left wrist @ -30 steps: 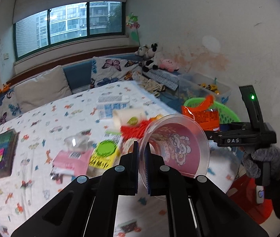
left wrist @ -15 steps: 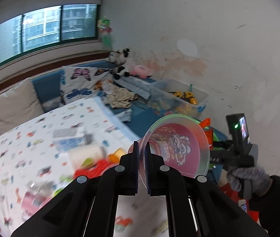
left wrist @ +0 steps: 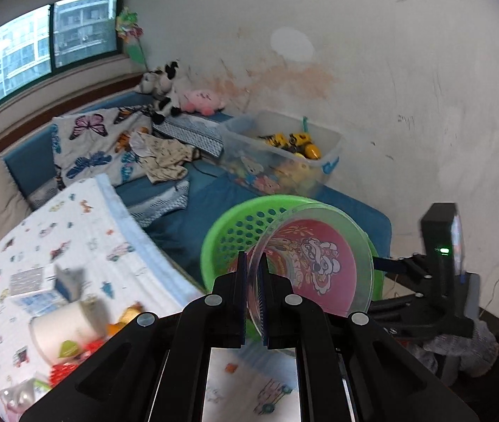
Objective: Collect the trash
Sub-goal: 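Carry the red cup and orange bag over the green basket and open both grippers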
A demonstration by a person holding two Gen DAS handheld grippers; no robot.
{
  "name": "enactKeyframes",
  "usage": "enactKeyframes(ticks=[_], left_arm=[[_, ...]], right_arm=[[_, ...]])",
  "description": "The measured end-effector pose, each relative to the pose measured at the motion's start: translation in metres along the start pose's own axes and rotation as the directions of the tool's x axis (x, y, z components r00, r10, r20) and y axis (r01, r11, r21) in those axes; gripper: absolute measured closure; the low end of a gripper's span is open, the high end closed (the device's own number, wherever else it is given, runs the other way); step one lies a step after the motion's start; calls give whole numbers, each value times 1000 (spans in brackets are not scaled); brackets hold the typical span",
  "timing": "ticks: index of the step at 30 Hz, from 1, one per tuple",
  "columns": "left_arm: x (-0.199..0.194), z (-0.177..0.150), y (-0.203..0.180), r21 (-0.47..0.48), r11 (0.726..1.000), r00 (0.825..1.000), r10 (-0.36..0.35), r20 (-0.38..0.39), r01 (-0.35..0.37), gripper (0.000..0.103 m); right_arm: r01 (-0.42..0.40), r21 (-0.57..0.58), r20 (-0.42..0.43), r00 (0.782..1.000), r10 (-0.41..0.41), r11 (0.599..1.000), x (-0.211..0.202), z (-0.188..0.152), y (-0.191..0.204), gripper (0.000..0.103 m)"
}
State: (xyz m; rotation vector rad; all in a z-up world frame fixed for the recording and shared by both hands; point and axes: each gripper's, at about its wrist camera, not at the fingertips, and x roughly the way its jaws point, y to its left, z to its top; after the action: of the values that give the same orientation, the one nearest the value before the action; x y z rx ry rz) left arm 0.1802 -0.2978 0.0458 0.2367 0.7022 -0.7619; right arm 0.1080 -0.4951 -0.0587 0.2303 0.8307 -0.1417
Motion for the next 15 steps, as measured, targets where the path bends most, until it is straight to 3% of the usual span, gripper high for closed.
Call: enactKeyframes(ticks=[10, 13, 15], left_arm=[[65, -10, -19, 1, 999, 992, -45, -121, 45, 94], [71, -14, -22, -3, 999, 990, -50, -135, 50, 79], [68, -16, -23, -8, 999, 992, -45, -117, 45, 56]], right_arm=[[1, 29, 18, 1000, -2, 1000, -26, -23, -13, 15], [7, 32, 29, 1000, -7, 999, -32, -25, -14, 15], [6, 38, 38, 999, -8, 999, -36, -26, -15, 15]])
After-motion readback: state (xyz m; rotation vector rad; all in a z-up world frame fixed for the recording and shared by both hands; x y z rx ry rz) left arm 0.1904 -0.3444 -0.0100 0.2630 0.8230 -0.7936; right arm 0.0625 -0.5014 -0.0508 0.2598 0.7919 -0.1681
